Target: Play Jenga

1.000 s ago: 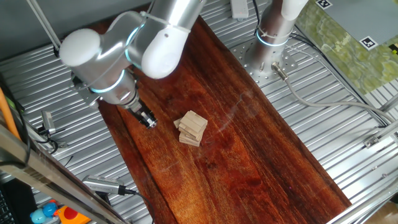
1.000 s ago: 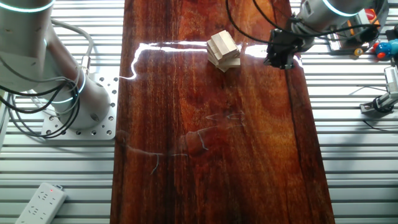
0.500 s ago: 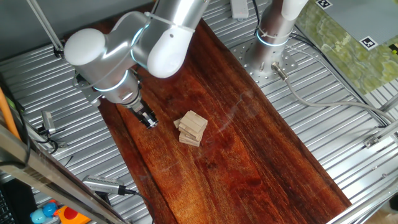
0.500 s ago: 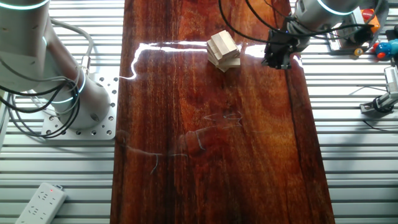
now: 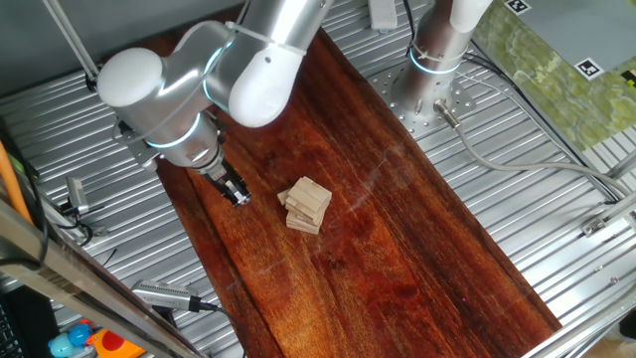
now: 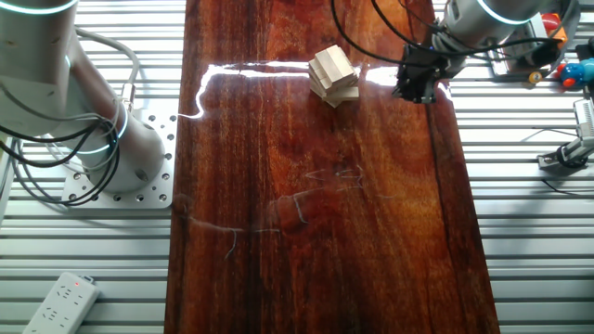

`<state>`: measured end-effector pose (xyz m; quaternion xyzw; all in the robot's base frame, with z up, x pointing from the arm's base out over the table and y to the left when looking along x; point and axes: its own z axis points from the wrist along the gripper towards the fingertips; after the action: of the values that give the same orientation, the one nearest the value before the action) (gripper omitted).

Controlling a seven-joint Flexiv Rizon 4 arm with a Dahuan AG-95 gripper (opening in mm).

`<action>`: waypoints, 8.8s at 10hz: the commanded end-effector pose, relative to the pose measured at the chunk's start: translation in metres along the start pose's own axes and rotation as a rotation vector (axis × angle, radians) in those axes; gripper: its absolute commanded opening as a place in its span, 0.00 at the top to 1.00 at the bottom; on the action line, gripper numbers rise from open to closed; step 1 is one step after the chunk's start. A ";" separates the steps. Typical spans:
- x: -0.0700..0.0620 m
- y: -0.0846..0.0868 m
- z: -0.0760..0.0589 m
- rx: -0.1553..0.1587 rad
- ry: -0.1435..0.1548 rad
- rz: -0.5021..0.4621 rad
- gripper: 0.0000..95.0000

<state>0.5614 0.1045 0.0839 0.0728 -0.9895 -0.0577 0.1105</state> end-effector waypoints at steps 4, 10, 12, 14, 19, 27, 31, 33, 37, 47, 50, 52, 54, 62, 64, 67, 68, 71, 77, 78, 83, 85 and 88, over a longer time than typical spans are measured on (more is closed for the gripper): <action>-0.001 -0.002 0.001 -0.002 0.001 -0.032 1.00; -0.001 -0.042 -0.011 0.001 -0.014 -0.036 1.00; -0.002 -0.043 -0.010 -0.013 -0.024 -0.032 0.80; -0.002 -0.043 -0.009 -0.024 -0.029 -0.040 0.80; -0.002 -0.043 -0.009 -0.026 -0.017 -0.045 0.80; -0.003 -0.042 -0.008 -0.088 -0.031 -0.019 0.60; -0.004 -0.033 -0.003 -0.077 -0.026 0.008 0.60; -0.004 -0.027 0.000 -0.070 -0.026 0.025 0.60; 0.000 -0.021 0.005 -0.073 -0.029 0.040 0.60; 0.004 -0.018 0.010 -0.092 -0.002 0.080 0.60; 0.004 -0.018 0.010 -0.128 0.053 0.137 0.60; 0.004 -0.018 0.010 -0.121 0.053 0.140 0.80; 0.004 -0.019 0.010 -0.086 0.042 0.091 0.80; 0.015 -0.020 0.011 -0.006 0.008 -0.018 0.80; 0.020 -0.017 0.014 -0.004 0.007 -0.019 0.80; 0.023 -0.019 0.015 -0.008 0.009 -0.030 0.80; 0.026 -0.020 0.015 -0.011 0.008 -0.040 0.60; 0.030 -0.023 0.017 -0.013 0.004 -0.069 0.60; 0.030 -0.023 0.017 -0.006 0.016 -0.120 0.60; 0.030 -0.023 0.018 -0.004 0.018 -0.121 0.60; 0.030 -0.023 0.018 -0.008 0.003 -0.088 0.80; 0.030 -0.023 0.018 -0.005 0.000 -0.092 0.80; 0.030 -0.023 0.018 -0.007 0.015 -0.105 0.80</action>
<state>0.5308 0.0788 0.0706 0.1259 -0.9829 -0.0669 0.1167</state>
